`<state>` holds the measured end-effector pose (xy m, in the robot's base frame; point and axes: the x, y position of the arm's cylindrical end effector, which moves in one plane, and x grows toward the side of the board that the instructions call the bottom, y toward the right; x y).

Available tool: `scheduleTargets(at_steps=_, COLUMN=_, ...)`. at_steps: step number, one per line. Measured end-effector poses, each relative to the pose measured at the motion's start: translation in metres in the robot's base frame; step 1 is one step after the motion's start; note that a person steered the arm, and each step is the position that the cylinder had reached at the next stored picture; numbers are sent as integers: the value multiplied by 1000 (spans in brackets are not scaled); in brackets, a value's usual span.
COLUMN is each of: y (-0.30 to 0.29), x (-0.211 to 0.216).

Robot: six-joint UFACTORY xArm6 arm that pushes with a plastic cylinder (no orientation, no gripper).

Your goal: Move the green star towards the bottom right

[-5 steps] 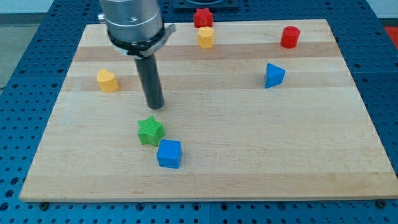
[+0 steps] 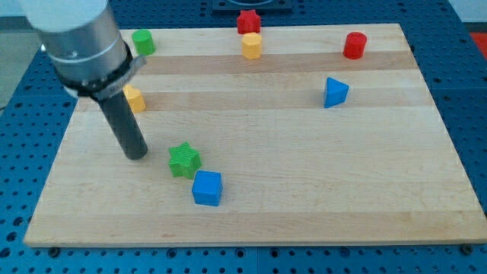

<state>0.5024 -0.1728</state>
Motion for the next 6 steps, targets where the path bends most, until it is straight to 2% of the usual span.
scheduleTargets(at_steps=1, y=53, x=5)
scheduleTargets(at_steps=2, y=137, x=7)
scheduleTargets(at_steps=3, y=195, x=19)
scheduleTargets(at_steps=6, y=261, x=35)
